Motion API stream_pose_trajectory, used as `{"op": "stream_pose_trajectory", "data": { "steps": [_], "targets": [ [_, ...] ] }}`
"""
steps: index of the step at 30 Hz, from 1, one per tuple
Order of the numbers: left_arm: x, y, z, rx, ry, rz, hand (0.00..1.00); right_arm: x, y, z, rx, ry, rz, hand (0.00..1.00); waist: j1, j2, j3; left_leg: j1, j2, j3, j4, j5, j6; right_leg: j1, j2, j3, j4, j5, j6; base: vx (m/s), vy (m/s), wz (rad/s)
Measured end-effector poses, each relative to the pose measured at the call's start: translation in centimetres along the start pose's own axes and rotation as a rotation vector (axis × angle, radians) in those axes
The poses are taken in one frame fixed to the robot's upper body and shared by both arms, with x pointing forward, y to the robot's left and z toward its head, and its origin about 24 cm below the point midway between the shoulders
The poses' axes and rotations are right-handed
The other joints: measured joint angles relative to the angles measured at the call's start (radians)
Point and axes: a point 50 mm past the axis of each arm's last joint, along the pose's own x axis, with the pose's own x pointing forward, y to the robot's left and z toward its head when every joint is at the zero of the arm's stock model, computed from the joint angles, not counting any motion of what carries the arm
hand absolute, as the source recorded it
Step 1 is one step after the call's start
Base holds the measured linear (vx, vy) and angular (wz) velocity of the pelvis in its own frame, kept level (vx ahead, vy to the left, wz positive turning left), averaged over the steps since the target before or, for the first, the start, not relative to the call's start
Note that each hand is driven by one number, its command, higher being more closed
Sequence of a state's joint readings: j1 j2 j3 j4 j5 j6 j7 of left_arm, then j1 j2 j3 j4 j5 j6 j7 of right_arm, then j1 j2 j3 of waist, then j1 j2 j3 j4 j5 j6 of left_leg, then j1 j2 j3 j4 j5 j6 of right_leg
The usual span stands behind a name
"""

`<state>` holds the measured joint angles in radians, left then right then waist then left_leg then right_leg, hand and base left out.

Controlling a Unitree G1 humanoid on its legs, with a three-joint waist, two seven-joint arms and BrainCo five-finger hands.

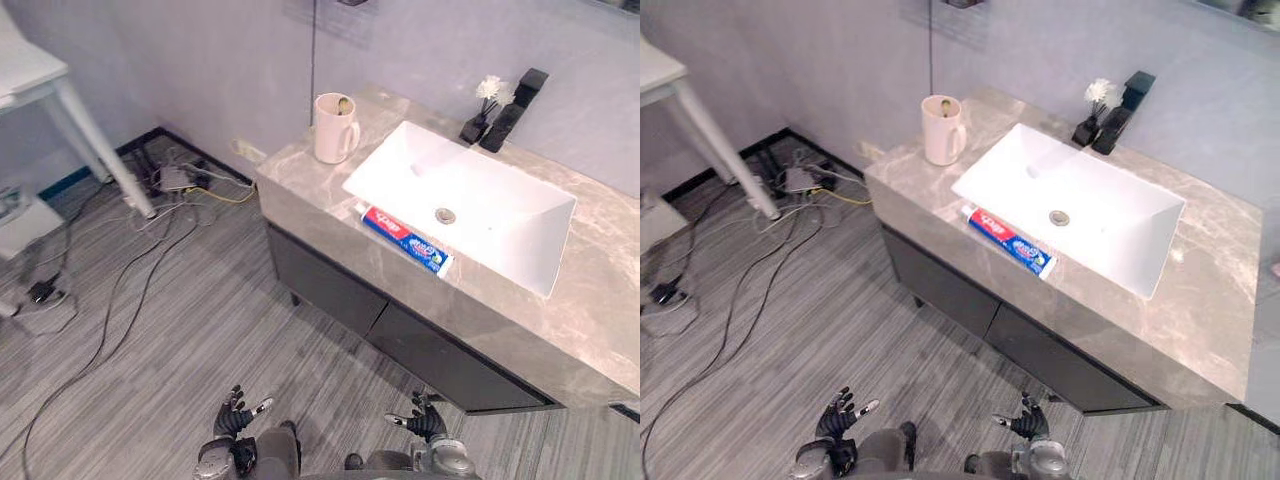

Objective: Organize washtable

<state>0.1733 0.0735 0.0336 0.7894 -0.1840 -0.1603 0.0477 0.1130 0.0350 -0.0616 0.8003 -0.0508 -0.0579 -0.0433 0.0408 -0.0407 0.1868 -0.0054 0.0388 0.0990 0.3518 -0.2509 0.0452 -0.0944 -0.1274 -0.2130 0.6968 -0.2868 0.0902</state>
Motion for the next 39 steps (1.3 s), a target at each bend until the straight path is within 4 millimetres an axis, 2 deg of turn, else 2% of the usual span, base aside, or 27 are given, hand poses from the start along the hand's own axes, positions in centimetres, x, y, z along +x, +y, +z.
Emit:
{"op": "stream_pose_trajectory", "data": {
  "steps": [3,5,7,8,9,11,14,15,16,19,22,23,24,26,27,28,31,34,39],
  "targets": [
    [0.0,0.4,0.0,0.008,0.002,0.008,0.00,0.2,0.2,0.3,-0.004,-0.005,0.007,0.00,0.000,0.004,0.000,0.070,0.023,0.023,-0.079,0.000,0.000,-0.015,-0.032,-0.144,-0.061,-0.013,-0.025,0.21,0.077,-0.20],
    [0.0,0.4,-0.1,0.008,0.007,0.010,0.00,0.4,0.1,0.7,-0.011,-0.014,0.006,0.00,0.001,0.004,0.000,0.075,0.034,0.040,-0.095,0.000,-0.001,-0.042,-0.027,-0.180,-0.140,-0.009,-0.031,0.20,0.008,-0.30],
    [-0.1,0.6,-0.9,0.013,0.043,0.014,0.00,0.6,-0.2,0.9,-0.023,-0.008,0.004,0.00,-0.003,0.004,0.000,0.079,0.039,0.052,-0.098,-0.008,-0.022,-0.066,0.001,-0.197,-0.319,0.069,-0.059,0.18,-0.048,-0.34],
    [-0.1,0.7,-1.0,0.014,0.050,0.019,0.00,0.5,-0.3,0.4,-0.023,0.004,0.000,0.00,-0.001,-0.007,-0.004,0.087,0.028,0.052,-0.094,-0.017,-0.039,-0.061,0.009,-0.186,-0.394,0.167,-0.083,0.23,-0.105,-0.13],
    [0.1,0.5,-0.9,0.016,0.056,0.016,0.00,0.4,-1.0,0.1,-0.031,0.014,-0.016,0.00,0.000,0.005,-0.003,0.113,0.039,0.042,-0.089,-0.039,-0.064,-0.044,0.019,-0.173,-0.394,0.192,-0.076,0.28,-0.129,-0.13],
    [0.0,-0.3,-1.1,0.012,0.057,-0.001,0.00,0.4,-1.5,0.3,-0.036,0.004,-0.027,0.00,-0.002,0.027,0.004,0.115,0.060,0.042,-0.052,-0.041,-0.069,-0.014,0.040,-0.174,-0.423,0.179,-0.080,0.20,-0.119,-0.09],
    [0.0,-0.7,-0.9,-0.002,0.047,-0.010,0.00,0.2,-2.0,0.1,-0.018,0.004,-0.056,0.00,0.001,0.049,0.005,0.027,0.122,0.040,0.214,-0.051,-0.104,0.038,0.082,-0.170,-0.449,0.151,-0.090,0.16,-0.129,-0.12],
    [0.0,-0.7,-0.9,-0.013,0.043,-0.009,0.00,0.1,-1.9,-0.1,-0.013,0.008,-0.061,0.00,0.003,0.051,0.006,-0.023,0.148,0.035,0.338,-0.040,-0.134,0.070,0.099,-0.163,-0.468,0.146,-0.096,0.21,-0.085,-0.27],
    [0.0,-0.8,-0.8,-0.014,0.039,-0.010,0.00,0.0,-2.1,-0.4,-0.014,0.028,-0.068,0.00,0.006,0.053,0.005,-0.041,0.157,0.027,0.382,-0.052,-0.131,0.096,0.111,-0.145,-0.487,0.145,-0.099,0.20,-0.060,-0.32],
    [0.0,-0.7,-0.7,-0.013,0.034,-0.009,0.00,0.0,-2.2,-0.4,-0.012,0.031,-0.068,0.00,0.009,0.046,0.007,-0.079,0.142,-0.003,0.317,-0.067,-0.109,0.110,0.111,-0.098,-0.513,0.153,-0.092,0.11,0.029,-0.53],
    [0.0,-0.8,-0.8,-0.015,0.036,-0.008,0.00,0.1,-2.5,-0.3,0.004,0.030,-0.083,0.00,0.009,0.051,0.005,-0.099,0.096,-0.142,0.081,-0.053,-0.120,0.110,0.097,-0.029,-0.526,0.169,-0.061,0.09,0.177,-0.70],
    [0.0,-0.8,-0.8,-0.016,0.038,-0.009,0.00,0.0,-2.8,-0.8,0.002,0.049,-0.092,0.00,0.009,0.051,-0.004,-0.072,0.077,-0.144,0.032,-0.008,-0.121,0.113,0.087,0.006,-0.531,0.174,-0.039,0.11,0.206,-0.46],
    [0.1,-0.5,-0.8,-0.006,0.040,-0.002,0.00,0.0,-2.5,-0.9,0.005,0.052,-0.085,0.00,0.003,0.027,-0.018,-0.055,0.054,-0.125,0.006,0.000,-0.109,0.129,0.072,0.017,-0.570,0.191,-0.017,0.14,0.247,-0.39],
    [0.1,-0.2,-0.9,0.001,0.045,0.005,0.00,-0.3,-2.4,-1.7,0.023,0.075,-0.089,0.00,0.004,0.017,-0.025,-0.047,0.036,-0.097,0.011,-0.003,-0.104,0.147,0.055,0.031,-0.614,0.214,-0.001,0.13,0.193,-0.28],
    [0.1,0.0,-0.9,0.005,0.046,0.007,0.00,-0.4,-2.3,-1.8,0.028,0.078,-0.089,0.00,0.003,0.002,-0.034,-0.040,0.021,-0.090,0.008,-0.003,-0.104,0.155,0.043,0.042,-0.630,0.222,0.002,0.12,0.192,-0.29],
    [0.1,0.0,-0.9,0.006,0.048,0.009,0.00,-0.5,-2.4,-2.2,0.029,0.089,-0.091,0.00,0.003,0.007,-0.031,-0.032,0.013,-0.085,0.002,-0.003,-0.104,0.161,0.037,0.048,-0.640,0.227,0.002,0.08,0.163,-0.25],
    [0.1,0.0,-1.3,0.008,0.068,0.010,0.00,-0.6,-2.5,-2.6,0.034,0.106,-0.098,0.00,0.000,-0.002,-0.046,0.003,-0.009,-0.062,-0.029,0.002,-0.094,0.180,0.018,0.075,-0.680,0.246,0.003,0.06,0.119,-0.26],
    [0.0,-0.1,-1.7,0.007,0.088,0.009,0.00,-0.7,-3.0,-3.1,0.048,0.131,-0.117,0.00,0.000,0.008,-0.060,0.022,-0.020,-0.052,-0.054,0.009,-0.083,0.185,0.016,0.084,-0.693,0.253,-0.005,0.02,0.042,-0.15],
    [-0.1,-0.1,-2.4,0.007,0.115,0.010,0.00,-0.7,-3.7,-3.8,0.041,0.173,-0.146,0.00,-0.002,0.027,-0.076,0.068,-0.018,-0.060,-0.114,0.024,-0.060,0.203,0.023,0.090,-0.703,0.260,0.006,-0.01,-0.021,-0.05]
  ]
}}
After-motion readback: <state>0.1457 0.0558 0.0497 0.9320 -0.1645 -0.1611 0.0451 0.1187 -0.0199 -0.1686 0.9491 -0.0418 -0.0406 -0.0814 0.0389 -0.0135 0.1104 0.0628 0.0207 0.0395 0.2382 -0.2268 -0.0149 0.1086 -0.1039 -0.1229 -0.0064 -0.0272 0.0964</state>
